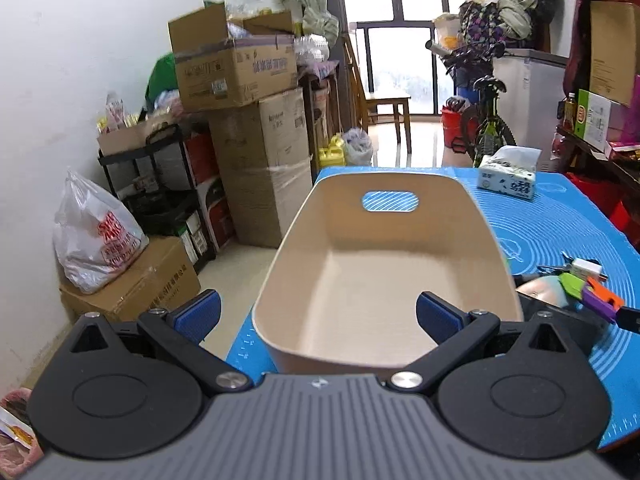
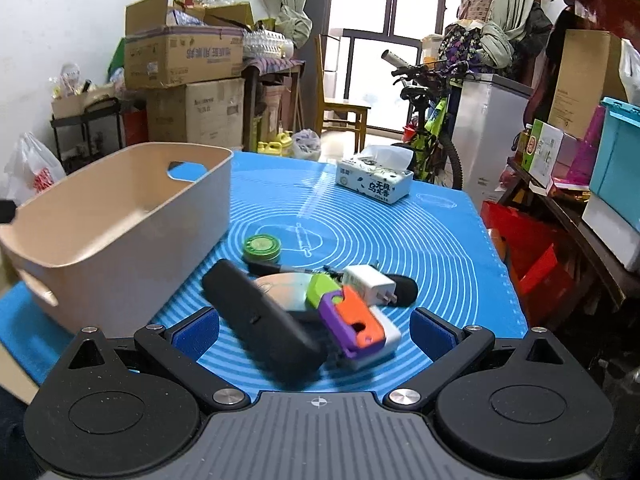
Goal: Organize rigid objects
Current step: 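Move the left tool over the basket while the right tool grasps the purple-orange toy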
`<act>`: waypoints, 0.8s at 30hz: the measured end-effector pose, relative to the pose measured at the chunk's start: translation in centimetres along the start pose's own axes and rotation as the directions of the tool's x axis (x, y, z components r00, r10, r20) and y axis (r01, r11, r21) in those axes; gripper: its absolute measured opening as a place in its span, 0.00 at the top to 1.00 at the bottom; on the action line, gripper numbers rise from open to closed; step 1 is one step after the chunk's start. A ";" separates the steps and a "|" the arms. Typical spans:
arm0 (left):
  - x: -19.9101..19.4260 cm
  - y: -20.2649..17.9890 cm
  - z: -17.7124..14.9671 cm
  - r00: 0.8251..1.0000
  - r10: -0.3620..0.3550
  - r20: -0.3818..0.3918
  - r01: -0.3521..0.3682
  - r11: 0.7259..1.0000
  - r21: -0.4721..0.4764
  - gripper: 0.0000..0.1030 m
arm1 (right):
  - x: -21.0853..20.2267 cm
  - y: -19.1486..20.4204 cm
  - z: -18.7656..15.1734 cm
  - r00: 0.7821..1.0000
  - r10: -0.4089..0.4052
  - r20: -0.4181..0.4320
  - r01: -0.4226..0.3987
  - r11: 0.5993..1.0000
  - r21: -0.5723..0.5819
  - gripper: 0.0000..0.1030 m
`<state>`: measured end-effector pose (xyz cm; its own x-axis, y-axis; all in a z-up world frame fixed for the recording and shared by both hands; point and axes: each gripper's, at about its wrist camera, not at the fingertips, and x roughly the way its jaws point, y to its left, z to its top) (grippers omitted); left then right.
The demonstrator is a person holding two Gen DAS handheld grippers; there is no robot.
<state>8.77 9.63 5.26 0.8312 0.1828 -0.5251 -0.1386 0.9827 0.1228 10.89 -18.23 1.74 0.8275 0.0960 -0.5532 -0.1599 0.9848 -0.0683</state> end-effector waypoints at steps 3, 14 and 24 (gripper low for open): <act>2.1 1.1 0.5 0.999 -0.006 -0.033 0.006 1.000 0.005 0.00 | 2.1 -0.3 0.6 1.000 -0.003 -0.027 0.003 1.000 0.001 0.02; 9.4 4.3 1.0 0.982 -0.035 -0.187 0.036 0.999 0.000 0.17 | 8.7 -2.2 1.5 0.994 -0.008 -0.113 0.004 0.999 -0.042 0.02; 11.9 5.0 0.4 0.964 -0.081 -0.253 0.082 0.997 -0.006 0.66 | 11.3 -3.3 1.2 0.982 0.040 -0.186 -0.047 0.998 -0.030 0.06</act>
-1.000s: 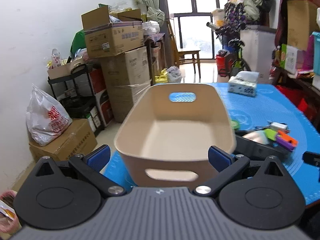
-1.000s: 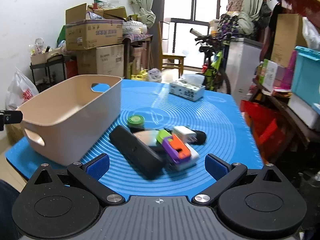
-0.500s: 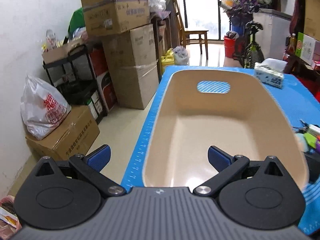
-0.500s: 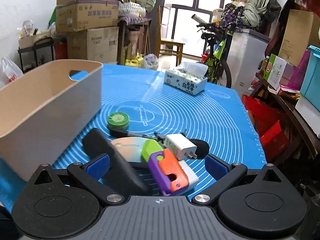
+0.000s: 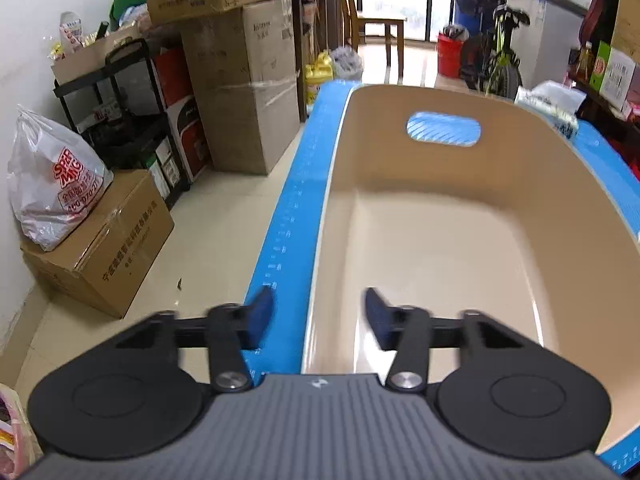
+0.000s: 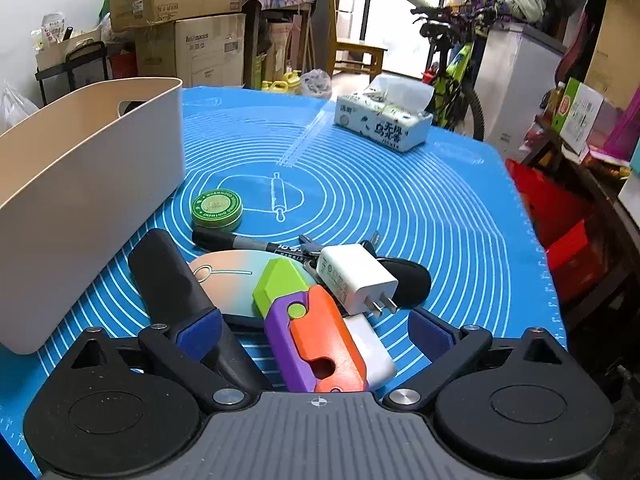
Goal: Organize rigid objects
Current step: 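Move the left tool over the basket while the right tool grasps the purple-orange toy, then carry the purple-orange toy into the basket and open the right tool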
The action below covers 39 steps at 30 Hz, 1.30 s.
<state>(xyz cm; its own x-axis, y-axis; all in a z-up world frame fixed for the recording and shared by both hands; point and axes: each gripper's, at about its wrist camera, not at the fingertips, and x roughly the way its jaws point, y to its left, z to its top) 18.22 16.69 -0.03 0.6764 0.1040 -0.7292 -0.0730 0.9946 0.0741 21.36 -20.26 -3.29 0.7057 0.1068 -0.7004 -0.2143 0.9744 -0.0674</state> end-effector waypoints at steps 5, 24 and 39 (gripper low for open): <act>0.1 0.8 0.1 0.998 -0.056 -0.001 0.056 0.998 -0.025 0.92 | 0.4 -0.6 0.2 1.000 0.005 0.001 -0.005 1.000 0.011 0.20; 0.2 0.8 0.1 0.997 -0.071 0.013 0.071 0.997 -0.023 0.95 | -1.3 0.0 0.7 0.999 0.028 0.021 -0.027 0.999 -0.029 0.52; 0.3 0.9 0.0 0.997 -0.071 0.014 0.071 0.997 -0.022 0.95 | -7.9 4.5 8.4 0.941 0.170 0.293 -0.162 0.985 -0.052 0.52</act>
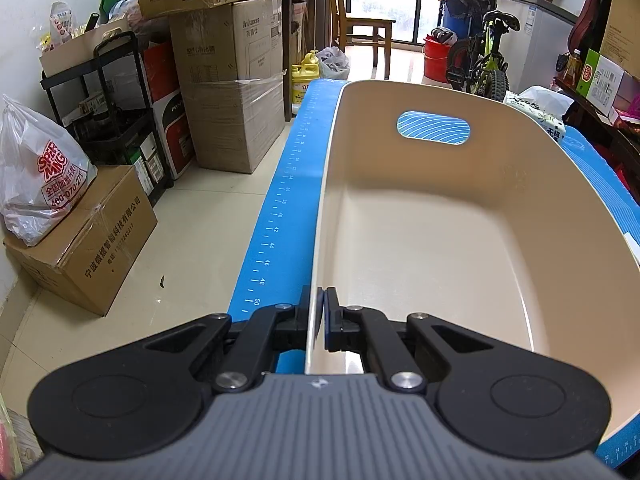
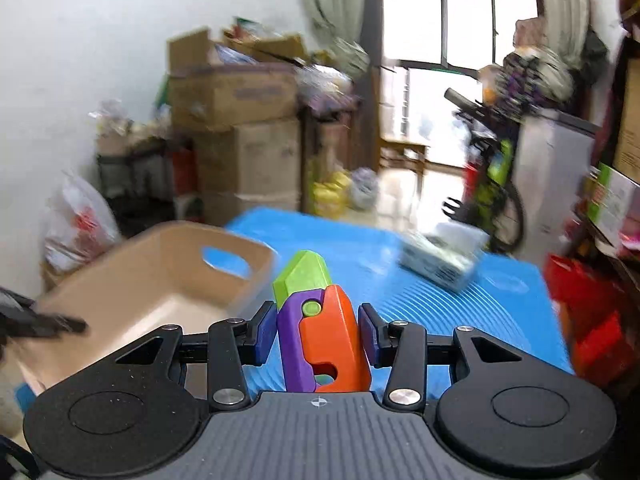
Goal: Organize rigid objects
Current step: 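Carry the purple-orange toy into the basket and open the right tool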
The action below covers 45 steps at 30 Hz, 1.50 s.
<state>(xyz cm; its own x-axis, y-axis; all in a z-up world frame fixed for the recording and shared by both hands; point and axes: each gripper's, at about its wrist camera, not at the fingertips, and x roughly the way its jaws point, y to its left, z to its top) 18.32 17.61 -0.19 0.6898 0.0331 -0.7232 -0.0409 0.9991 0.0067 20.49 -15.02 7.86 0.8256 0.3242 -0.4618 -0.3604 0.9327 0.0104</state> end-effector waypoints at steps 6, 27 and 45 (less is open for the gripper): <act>0.0 0.0 0.0 1.000 0.000 0.000 0.000 1.000 -0.001 0.95 | 2.7 5.3 2.6 0.993 0.121 0.010 -0.120 0.990 -0.077 0.52; 0.1 0.4 0.3 1.000 0.001 0.001 -0.001 1.000 0.005 0.95 | 14.1 16.7 -1.0 0.891 0.093 -0.444 -0.259 0.907 -0.331 0.52; 0.1 0.3 0.1 1.000 0.002 0.002 -0.002 1.000 0.005 0.95 | 5.5 6.8 2.4 0.994 0.056 -0.094 -0.071 0.983 -0.169 0.36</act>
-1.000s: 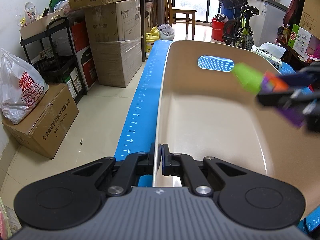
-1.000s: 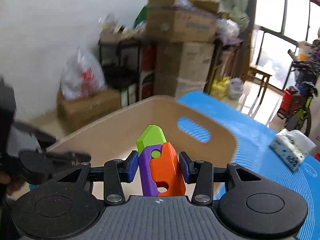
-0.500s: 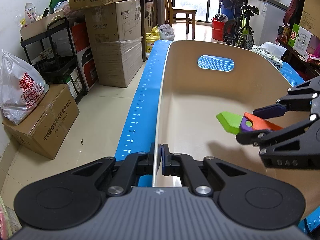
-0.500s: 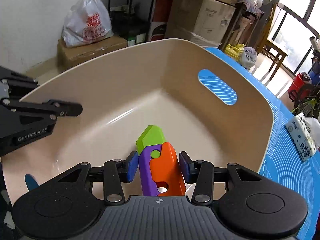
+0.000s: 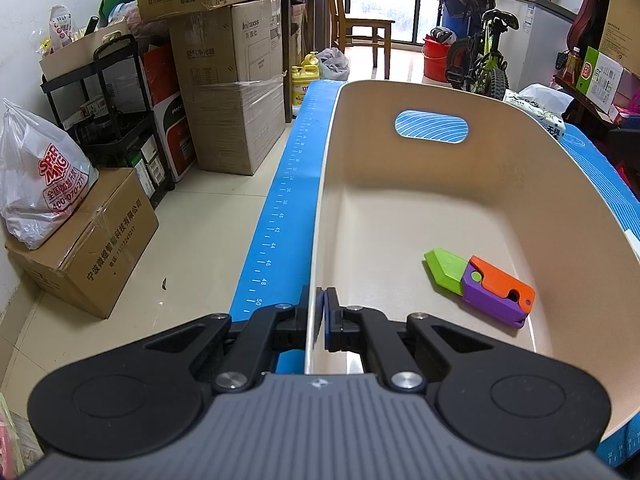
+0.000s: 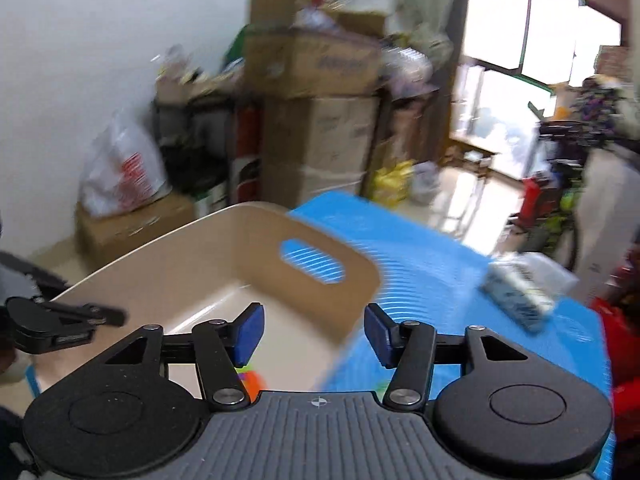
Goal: Organize rigid objects
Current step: 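Carry the purple-orange toy into the basket and open the right tool, then grasp the white charger with the right tool and lift it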
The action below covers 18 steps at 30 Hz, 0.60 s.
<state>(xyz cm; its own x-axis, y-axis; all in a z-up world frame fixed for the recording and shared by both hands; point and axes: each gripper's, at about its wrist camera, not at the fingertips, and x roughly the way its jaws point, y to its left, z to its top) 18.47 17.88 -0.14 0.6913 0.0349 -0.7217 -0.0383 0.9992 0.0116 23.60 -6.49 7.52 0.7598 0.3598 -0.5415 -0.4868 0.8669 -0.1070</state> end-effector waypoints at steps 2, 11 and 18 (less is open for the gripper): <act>0.0 0.1 0.1 1.000 -0.001 0.000 0.001 1.000 -0.001 0.95 | -1.2 -2.5 -0.8 0.999 -0.052 0.011 0.051 0.998 0.037 0.32; 0.0 -0.1 -0.1 1.000 0.001 0.001 -0.001 1.000 0.002 0.95 | -1.9 -12.1 -6.5 0.958 -0.231 -0.171 0.252 0.962 0.109 0.28; 0.0 -0.1 -0.1 1.000 0.001 0.002 -0.001 1.000 0.003 0.95 | 0.4 -13.8 -10.2 0.930 -0.246 -0.274 0.288 0.950 0.122 0.28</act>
<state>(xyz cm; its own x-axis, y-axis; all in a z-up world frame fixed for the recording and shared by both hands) 18.40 17.82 -0.26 0.6926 0.0358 -0.7204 -0.0370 0.9992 0.0140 26.24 -21.86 0.22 0.7082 0.0263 -0.7056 -0.1913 0.9691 -0.1559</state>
